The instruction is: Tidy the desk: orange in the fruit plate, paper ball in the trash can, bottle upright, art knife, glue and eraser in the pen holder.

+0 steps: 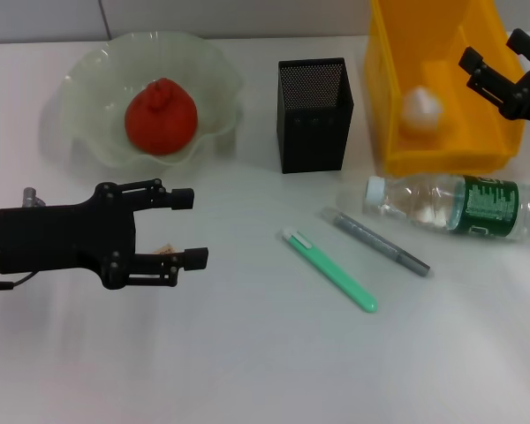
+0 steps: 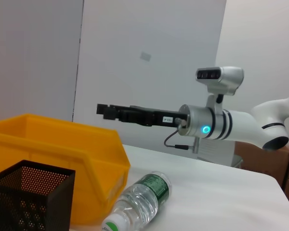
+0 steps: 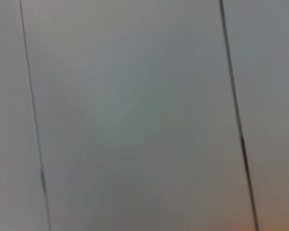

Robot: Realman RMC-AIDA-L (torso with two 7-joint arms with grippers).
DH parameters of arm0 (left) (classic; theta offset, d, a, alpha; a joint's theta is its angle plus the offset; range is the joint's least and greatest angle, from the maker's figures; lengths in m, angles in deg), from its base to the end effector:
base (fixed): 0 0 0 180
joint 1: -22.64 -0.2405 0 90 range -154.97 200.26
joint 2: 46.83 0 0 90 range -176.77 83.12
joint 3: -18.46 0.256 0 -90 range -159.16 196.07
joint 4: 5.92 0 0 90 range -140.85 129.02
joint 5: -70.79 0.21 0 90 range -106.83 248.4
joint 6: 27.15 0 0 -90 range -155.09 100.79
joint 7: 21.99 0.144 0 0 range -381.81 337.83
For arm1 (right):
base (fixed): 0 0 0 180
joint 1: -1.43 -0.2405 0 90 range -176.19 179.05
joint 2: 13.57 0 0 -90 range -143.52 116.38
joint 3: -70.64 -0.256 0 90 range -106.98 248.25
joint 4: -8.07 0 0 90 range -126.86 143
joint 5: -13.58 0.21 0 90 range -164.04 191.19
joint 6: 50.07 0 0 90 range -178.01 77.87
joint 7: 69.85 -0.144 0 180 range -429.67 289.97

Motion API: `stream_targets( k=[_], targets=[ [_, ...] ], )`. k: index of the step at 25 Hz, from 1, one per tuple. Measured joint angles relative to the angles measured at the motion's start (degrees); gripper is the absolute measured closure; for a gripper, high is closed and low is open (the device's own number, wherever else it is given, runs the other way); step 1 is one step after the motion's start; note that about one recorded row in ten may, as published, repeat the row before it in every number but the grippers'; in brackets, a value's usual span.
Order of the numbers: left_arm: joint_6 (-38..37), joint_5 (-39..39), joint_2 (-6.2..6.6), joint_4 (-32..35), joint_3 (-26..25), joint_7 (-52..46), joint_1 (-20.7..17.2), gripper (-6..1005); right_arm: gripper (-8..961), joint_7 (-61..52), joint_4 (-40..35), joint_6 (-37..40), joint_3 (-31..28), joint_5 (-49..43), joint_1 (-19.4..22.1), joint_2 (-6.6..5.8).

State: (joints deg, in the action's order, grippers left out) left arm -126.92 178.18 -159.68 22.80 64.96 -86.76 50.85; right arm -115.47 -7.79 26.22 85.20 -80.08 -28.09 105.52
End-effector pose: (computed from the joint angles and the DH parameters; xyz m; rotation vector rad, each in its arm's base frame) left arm -0.2733 0.2952 0.0124 -2.8798 -0.3542 -0.8308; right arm 0.3103 0.3478 0.0192 -1.9392 0.5564 0.9146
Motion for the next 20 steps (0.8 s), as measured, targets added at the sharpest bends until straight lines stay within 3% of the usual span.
stream_targets(
  k=[4, 7, 12, 20],
  targets=[
    [0.0, -0.01, 0.0, 0.09, -0.01, 0.0, -0.07, 187, 132, -3.97, -0.55, 8.38, 0.51, -0.35, 1.91, -0.72],
    [0.28, -0.01, 0.0, 0.11, -0.02, 0.01, -0.39, 187, 134, -7.9, -2.75, 16.39, 5.05, -2.89, 3.83, -1.92],
    [0.56, 0.23, 0.0, -0.19, -0.02, 0.38, -0.37, 187, 135, -11.25, -6.95, 21.91, 11.15, -9.77, 4.39, -2.3],
    [0.62, 0.53, -0.36, -0.37, 0.11, 0.9, -0.17, 187, 135, -12.7, -7.42, 22.67, 14.33, -18.78, 2.61, -2.59]
  ],
)
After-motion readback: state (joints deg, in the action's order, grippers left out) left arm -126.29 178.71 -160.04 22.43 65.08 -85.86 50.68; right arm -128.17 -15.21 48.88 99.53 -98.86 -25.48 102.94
